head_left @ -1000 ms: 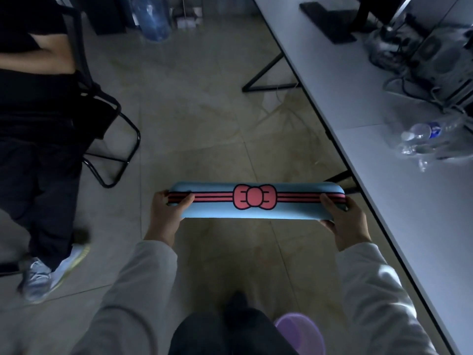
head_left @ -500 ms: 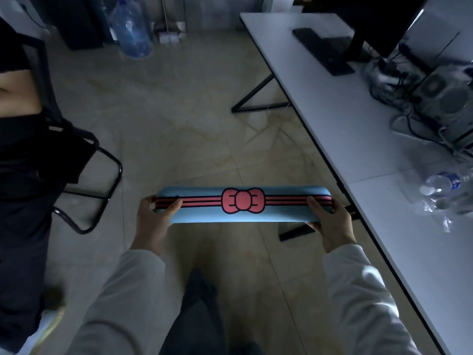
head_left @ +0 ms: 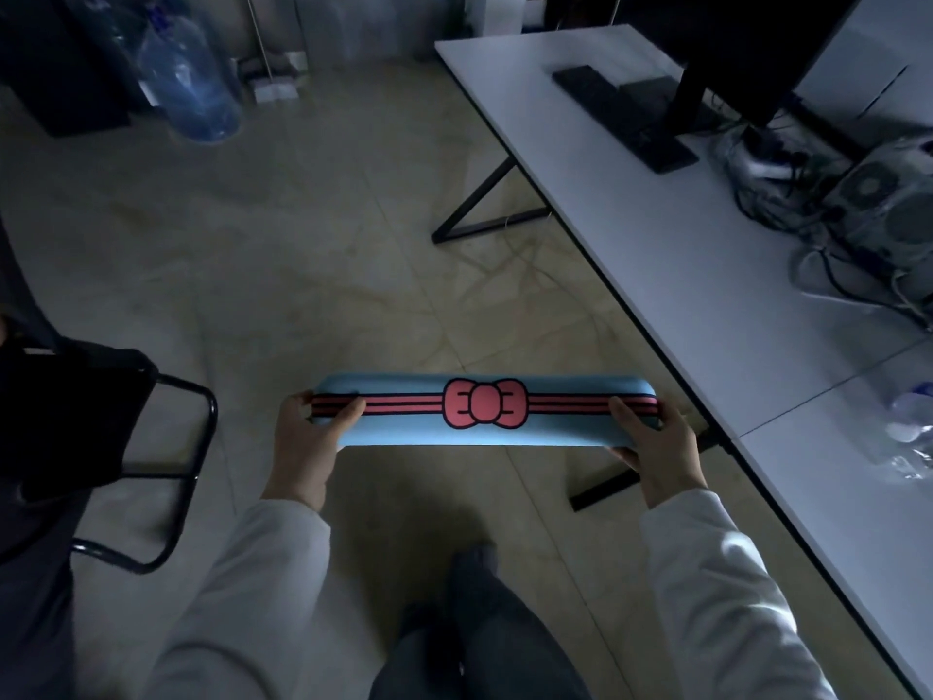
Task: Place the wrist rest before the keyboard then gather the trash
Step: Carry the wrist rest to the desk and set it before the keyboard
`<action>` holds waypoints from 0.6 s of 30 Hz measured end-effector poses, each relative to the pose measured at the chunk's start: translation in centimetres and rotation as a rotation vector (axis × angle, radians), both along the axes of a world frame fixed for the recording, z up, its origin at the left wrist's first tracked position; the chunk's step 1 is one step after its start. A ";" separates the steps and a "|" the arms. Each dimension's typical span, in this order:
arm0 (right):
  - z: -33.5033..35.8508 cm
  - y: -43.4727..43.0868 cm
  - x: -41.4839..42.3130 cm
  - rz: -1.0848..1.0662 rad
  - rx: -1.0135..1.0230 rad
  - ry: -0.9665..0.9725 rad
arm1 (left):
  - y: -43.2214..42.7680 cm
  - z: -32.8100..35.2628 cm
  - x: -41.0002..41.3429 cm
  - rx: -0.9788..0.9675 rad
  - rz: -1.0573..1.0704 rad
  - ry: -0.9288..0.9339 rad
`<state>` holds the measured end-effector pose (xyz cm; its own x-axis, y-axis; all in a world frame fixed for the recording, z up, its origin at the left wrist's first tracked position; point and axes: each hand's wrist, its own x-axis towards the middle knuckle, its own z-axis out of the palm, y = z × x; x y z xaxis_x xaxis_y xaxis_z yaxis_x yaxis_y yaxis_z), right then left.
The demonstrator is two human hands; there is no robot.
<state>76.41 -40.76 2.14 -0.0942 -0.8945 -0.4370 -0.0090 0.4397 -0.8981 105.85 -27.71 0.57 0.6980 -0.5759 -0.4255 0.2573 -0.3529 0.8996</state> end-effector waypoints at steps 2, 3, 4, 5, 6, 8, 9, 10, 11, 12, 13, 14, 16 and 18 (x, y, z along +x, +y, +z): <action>-0.4 -1.6 0.9 -0.016 0.006 0.000 | -2.0 -0.1 0.9 0.003 -0.016 -0.001; -0.5 -2.6 1.3 -0.022 0.008 -0.001 | -3.1 -0.3 1.5 0.003 -0.021 0.000; -0.7 -3.9 1.8 -0.026 0.013 -0.001 | -4.6 -0.4 2.0 0.003 -0.027 0.003; -0.8 -5.1 2.2 -0.024 0.015 0.000 | -5.8 -0.5 2.5 0.007 -0.033 0.004; -0.9 -6.5 2.7 -0.020 0.020 0.003 | -7.4 -0.5 3.0 0.004 -0.033 0.001; -1.3 -9.7 3.8 -0.021 0.026 -0.002 | -10.7 -0.1 4.0 -0.004 -0.025 -0.004; -1.4 -11.3 4.3 -0.025 0.023 -0.010 | -12.3 0.0 4.4 -0.007 -0.020 -0.005; -1.3 -13.1 4.9 -0.024 0.021 -0.021 | -14.2 0.3 4.9 -0.009 -0.013 -0.005; -1.3 -14.8 5.6 -0.026 0.021 -0.032 | -16.0 0.5 5.4 -0.008 -0.012 -0.011; -1.3 -16.3 6.1 -0.030 0.020 -0.036 | -17.6 0.8 5.8 -0.009 -0.016 -0.023; -1.2 -17.9 6.7 -0.036 0.022 -0.039 | -19.3 1.1 6.3 -0.012 -0.019 -0.030; -1.1 -19.3 7.2 -0.042 0.025 -0.041 | -20.8 1.3 6.6 -0.014 -0.018 -0.033; -0.7 -22.4 8.2 -0.043 0.011 -0.038 | -23.8 1.6 7.4 -0.019 -0.013 -0.045; -0.5 -24.9 8.8 -0.049 0.000 -0.028 | -26.1 1.6 8.2 -0.016 -0.012 -0.050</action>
<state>85.25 -65.70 1.69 -0.1257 -0.8892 -0.4399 0.0378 0.4388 -0.8978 114.02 -53.86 2.16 0.7113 -0.5908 -0.3808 0.2077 -0.3408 0.9169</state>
